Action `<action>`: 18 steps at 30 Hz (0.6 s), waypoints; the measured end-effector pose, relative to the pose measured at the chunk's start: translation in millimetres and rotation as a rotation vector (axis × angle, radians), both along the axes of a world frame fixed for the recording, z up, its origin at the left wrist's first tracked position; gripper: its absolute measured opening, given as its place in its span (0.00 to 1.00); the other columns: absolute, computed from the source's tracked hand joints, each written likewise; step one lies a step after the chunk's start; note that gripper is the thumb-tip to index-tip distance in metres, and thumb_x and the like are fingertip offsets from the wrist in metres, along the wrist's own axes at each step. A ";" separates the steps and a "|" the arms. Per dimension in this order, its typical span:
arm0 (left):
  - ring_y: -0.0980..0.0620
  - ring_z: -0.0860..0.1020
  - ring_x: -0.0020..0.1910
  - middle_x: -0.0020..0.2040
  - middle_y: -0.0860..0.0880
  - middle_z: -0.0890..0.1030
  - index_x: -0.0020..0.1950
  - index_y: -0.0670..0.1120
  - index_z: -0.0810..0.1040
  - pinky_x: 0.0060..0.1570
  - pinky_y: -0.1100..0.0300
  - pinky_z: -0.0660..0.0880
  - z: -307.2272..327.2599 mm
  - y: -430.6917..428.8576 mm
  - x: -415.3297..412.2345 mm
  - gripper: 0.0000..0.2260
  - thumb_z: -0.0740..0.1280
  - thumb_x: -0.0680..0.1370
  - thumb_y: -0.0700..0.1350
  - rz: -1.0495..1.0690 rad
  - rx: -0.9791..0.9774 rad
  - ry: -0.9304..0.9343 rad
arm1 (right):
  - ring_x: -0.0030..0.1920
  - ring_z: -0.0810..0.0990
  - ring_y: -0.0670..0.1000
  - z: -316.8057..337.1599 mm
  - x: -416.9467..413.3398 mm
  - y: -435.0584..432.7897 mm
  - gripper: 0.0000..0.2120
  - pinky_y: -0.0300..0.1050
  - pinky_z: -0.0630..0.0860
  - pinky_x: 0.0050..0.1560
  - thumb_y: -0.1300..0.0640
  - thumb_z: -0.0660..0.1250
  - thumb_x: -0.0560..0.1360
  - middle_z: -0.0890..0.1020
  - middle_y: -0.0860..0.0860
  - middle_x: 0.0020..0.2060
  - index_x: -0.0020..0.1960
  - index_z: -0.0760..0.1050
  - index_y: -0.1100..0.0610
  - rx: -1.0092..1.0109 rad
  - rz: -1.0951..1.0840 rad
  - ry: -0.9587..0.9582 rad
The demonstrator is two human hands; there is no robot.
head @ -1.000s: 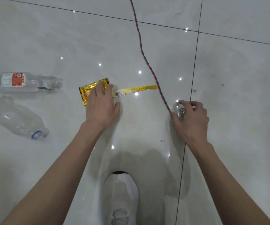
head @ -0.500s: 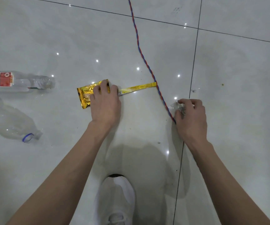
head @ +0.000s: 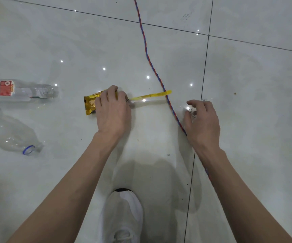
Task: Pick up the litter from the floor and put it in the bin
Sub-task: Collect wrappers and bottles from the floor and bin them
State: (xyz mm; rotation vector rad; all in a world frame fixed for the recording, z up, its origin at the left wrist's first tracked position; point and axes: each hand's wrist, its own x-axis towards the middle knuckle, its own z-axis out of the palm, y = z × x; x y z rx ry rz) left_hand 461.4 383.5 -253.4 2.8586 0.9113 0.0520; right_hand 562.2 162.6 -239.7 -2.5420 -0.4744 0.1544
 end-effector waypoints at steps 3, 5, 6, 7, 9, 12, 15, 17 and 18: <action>0.38 0.73 0.59 0.63 0.42 0.74 0.52 0.42 0.77 0.57 0.46 0.66 13.1 -1.3 -0.8 0.07 0.63 0.78 0.45 0.020 0.009 -0.049 | 0.51 0.79 0.54 12.0 2.8 7.5 0.14 0.57 0.76 0.51 0.58 0.65 0.76 0.76 0.51 0.56 0.62 0.76 0.52 0.037 0.021 -0.015; 0.39 0.73 0.59 0.63 0.43 0.74 0.52 0.43 0.77 0.57 0.46 0.66 27.0 -3.2 -2.5 0.08 0.63 0.78 0.46 0.018 0.012 -0.060 | 0.50 0.79 0.54 25.9 3.7 8.8 0.14 0.58 0.76 0.51 0.58 0.64 0.76 0.76 0.51 0.56 0.61 0.76 0.52 0.063 0.036 -0.037; 0.39 0.73 0.58 0.63 0.43 0.74 0.53 0.44 0.77 0.57 0.47 0.66 37.1 -4.4 -3.4 0.08 0.63 0.78 0.46 0.015 0.005 -0.067 | 0.49 0.79 0.54 36.4 3.7 8.2 0.14 0.58 0.76 0.51 0.58 0.64 0.76 0.76 0.52 0.56 0.61 0.76 0.52 0.077 0.037 -0.048; 0.40 0.74 0.58 0.62 0.44 0.74 0.53 0.44 0.77 0.57 0.47 0.66 50.2 -6.6 -4.8 0.08 0.63 0.78 0.46 0.016 -0.006 -0.085 | 0.49 0.80 0.54 49.0 3.2 6.9 0.14 0.57 0.76 0.51 0.57 0.64 0.76 0.76 0.52 0.56 0.61 0.76 0.53 0.092 0.035 -0.053; 0.41 0.74 0.55 0.61 0.46 0.75 0.52 0.45 0.77 0.55 0.49 0.66 84.2 -14.4 -10.1 0.07 0.62 0.78 0.46 0.017 -0.029 -0.133 | 0.48 0.80 0.52 81.2 -1.6 1.1 0.13 0.56 0.76 0.53 0.56 0.63 0.76 0.76 0.50 0.56 0.61 0.76 0.52 0.117 0.014 -0.041; 0.42 0.75 0.54 0.60 0.47 0.75 0.53 0.46 0.77 0.53 0.51 0.65 146.2 -29.2 -18.4 0.08 0.62 0.79 0.47 -0.011 -0.045 -0.153 | 0.48 0.80 0.51 140.7 -16.5 -15.3 0.13 0.54 0.76 0.53 0.55 0.63 0.77 0.76 0.49 0.56 0.61 0.76 0.50 0.130 -0.036 -0.014; 0.42 0.75 0.54 0.60 0.47 0.75 0.53 0.47 0.77 0.53 0.50 0.65 214.0 -43.6 -23.3 0.08 0.62 0.79 0.48 -0.013 -0.072 -0.130 | 0.48 0.80 0.50 204.5 -34.6 -33.3 0.14 0.54 0.76 0.53 0.55 0.63 0.77 0.75 0.48 0.57 0.61 0.75 0.50 0.112 -0.060 0.043; 0.42 0.74 0.55 0.60 0.47 0.75 0.54 0.47 0.77 0.54 0.51 0.64 260.8 -56.1 -25.2 0.08 0.62 0.79 0.48 -0.034 -0.094 -0.115 | 0.48 0.79 0.50 249.9 -45.3 -46.2 0.14 0.54 0.76 0.53 0.55 0.64 0.77 0.75 0.48 0.57 0.62 0.75 0.50 0.099 -0.083 0.068; 0.43 0.74 0.55 0.60 0.47 0.75 0.53 0.47 0.77 0.54 0.51 0.64 284.6 -62.7 -25.7 0.08 0.62 0.79 0.48 -0.049 -0.100 -0.111 | 0.48 0.80 0.50 274.4 -49.2 -52.7 0.14 0.53 0.77 0.53 0.55 0.64 0.77 0.75 0.48 0.57 0.62 0.75 0.50 0.098 -0.100 0.073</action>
